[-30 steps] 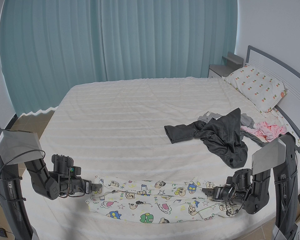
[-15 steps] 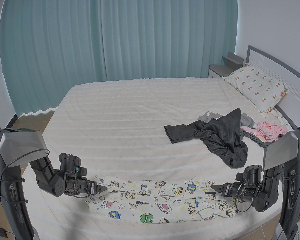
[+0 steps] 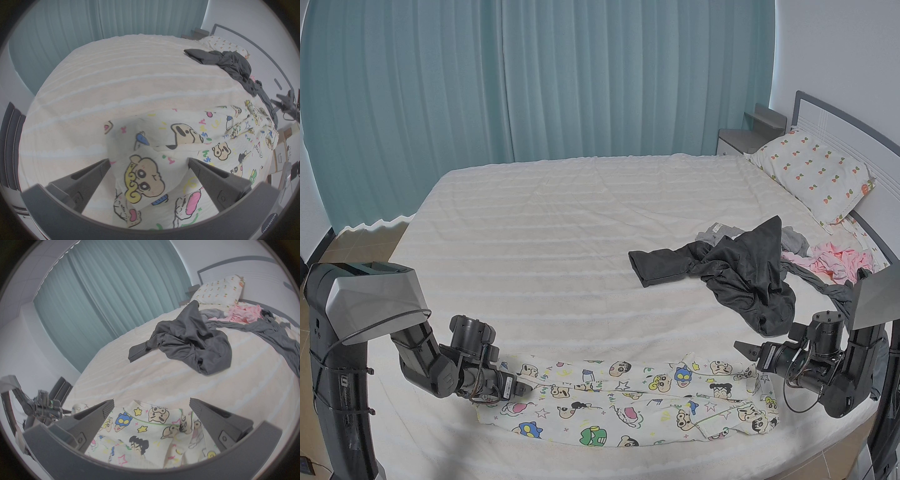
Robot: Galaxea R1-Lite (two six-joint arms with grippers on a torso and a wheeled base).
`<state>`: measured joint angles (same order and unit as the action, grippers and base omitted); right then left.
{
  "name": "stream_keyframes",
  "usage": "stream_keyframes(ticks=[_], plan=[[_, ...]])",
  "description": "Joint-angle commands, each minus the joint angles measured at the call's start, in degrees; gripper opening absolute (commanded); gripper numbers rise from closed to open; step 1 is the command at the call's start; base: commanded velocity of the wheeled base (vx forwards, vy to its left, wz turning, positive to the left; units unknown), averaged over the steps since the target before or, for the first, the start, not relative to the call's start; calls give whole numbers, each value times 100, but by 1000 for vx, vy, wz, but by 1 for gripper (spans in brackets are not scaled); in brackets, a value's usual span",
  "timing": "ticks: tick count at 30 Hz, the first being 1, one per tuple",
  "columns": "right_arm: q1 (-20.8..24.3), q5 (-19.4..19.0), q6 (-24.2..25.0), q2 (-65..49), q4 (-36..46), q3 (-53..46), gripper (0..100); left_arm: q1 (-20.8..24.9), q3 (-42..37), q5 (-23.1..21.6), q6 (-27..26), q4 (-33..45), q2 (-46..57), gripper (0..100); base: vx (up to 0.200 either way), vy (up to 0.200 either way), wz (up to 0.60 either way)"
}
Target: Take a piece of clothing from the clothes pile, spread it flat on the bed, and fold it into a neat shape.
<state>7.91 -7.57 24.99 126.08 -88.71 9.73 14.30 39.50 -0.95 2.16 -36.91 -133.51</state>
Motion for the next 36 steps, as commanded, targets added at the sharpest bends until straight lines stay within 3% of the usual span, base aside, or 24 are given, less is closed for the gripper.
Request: stream_keyframes(ticks=[1,9,14,18,25,30,36], plan=[[-62,-8,674,-654,-85,-604,100,82,23,60,-5,255,-105,100,0,0,0],[0,-254,1808,-681,-85,-964,100,108,58,86,4,334,-96,100,0,0,0],[-123,-465,1860,-725,-76,-973,100,91,-294,16,4,360,299,100,0,0,0],[-211,-465,1852,-725,-76,-973,100,-226,-557,-441,13,422,879,100,0,0,0],[-237,-465,1852,-690,-85,-973,100,-577,-487,-520,153,439,1082,100,0,0,0],[-308,-465,1852,-690,-76,-973,100,-454,-39,-450,1006,431,879,100,0,0,0],[-448,-473,1852,-698,-76,-973,100,-243,146,69,1164,387,343,100,0,0,0]])
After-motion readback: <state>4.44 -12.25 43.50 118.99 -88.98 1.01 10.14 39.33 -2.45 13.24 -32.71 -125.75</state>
